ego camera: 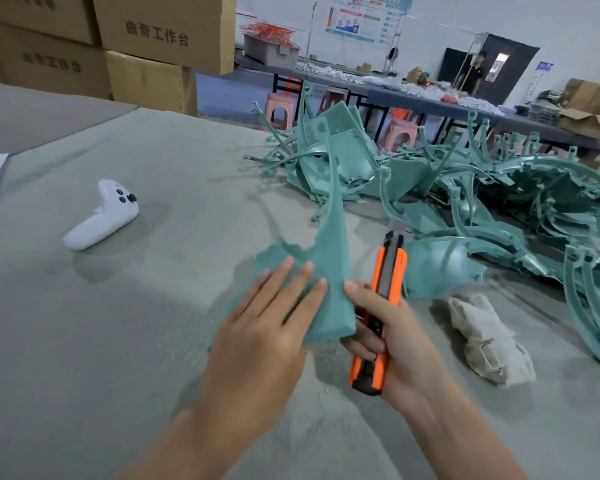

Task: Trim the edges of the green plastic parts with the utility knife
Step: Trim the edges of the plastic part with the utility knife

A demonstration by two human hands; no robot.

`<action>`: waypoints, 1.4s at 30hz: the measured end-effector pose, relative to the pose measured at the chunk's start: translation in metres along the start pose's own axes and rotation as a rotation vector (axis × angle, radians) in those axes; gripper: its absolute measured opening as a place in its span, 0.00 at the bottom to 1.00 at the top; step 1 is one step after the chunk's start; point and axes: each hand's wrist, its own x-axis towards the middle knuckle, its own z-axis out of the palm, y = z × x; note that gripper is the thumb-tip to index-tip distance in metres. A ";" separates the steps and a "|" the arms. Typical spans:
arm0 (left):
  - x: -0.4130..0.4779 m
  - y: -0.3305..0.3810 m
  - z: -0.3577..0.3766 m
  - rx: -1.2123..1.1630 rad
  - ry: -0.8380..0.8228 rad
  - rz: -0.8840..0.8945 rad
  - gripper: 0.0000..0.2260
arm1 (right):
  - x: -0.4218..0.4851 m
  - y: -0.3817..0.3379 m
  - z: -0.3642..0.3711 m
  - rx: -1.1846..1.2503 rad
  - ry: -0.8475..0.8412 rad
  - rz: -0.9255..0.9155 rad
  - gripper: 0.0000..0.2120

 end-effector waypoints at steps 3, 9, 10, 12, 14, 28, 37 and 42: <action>0.002 -0.002 -0.007 -0.060 -0.008 -0.184 0.24 | -0.002 -0.002 0.004 -0.154 -0.042 -0.047 0.16; 0.011 0.000 -0.017 -0.147 -0.068 -0.544 0.15 | -0.008 0.003 -0.003 -0.908 -0.017 -0.503 0.34; 0.011 0.000 -0.017 -0.180 -0.061 -0.598 0.15 | -0.011 0.005 -0.002 -0.979 -0.051 -0.543 0.34; 0.010 -0.001 -0.016 -0.218 -0.024 -0.623 0.16 | -0.015 0.007 0.000 -1.080 -0.114 -0.596 0.31; 0.010 -0.003 -0.016 -0.239 -0.001 -0.634 0.16 | -0.017 0.009 0.003 -1.117 -0.157 -0.595 0.30; 0.001 -0.003 -0.012 -0.193 0.072 -0.485 0.16 | -0.013 0.011 0.000 -1.140 -0.140 -0.557 0.25; 0.003 -0.005 -0.016 -0.234 0.021 -0.540 0.20 | -0.016 0.014 -0.001 -1.073 -0.247 -0.581 0.23; -0.002 -0.004 -0.014 -0.182 0.048 -0.437 0.19 | -0.011 0.010 -0.003 -1.051 -0.160 -0.510 0.31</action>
